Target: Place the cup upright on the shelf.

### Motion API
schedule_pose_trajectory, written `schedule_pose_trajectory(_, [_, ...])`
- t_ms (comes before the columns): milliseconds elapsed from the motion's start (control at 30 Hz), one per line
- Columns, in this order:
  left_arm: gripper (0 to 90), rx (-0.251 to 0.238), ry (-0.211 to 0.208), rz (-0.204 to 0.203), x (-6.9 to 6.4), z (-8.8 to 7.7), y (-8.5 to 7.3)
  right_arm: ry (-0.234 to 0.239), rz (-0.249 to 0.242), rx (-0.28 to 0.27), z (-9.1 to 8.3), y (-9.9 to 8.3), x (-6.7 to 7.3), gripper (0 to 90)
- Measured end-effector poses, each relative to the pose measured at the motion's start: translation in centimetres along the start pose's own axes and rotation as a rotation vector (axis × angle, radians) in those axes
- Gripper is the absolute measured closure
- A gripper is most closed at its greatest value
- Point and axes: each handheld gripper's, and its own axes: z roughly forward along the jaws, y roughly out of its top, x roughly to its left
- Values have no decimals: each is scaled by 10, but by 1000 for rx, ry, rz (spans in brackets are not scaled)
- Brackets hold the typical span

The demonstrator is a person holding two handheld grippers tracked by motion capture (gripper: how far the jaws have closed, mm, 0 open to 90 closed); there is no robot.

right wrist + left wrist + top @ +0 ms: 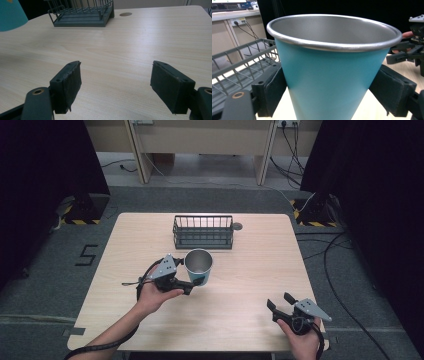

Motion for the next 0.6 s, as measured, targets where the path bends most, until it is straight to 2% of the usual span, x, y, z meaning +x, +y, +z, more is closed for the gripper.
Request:
schedule_pose_trajectory(267, [165,-4,30,-9,12,2,6,0,-1,0,0,0,0,255])
schedule_pose_trajectory(367, [165,-8,47,-26,19,3,7,-1,-1,0,0,0,0,255])
schedule_pose_trajectory(600, [165,-7,73,-21,28,7,12,0,-1,1,0,0,0,255])
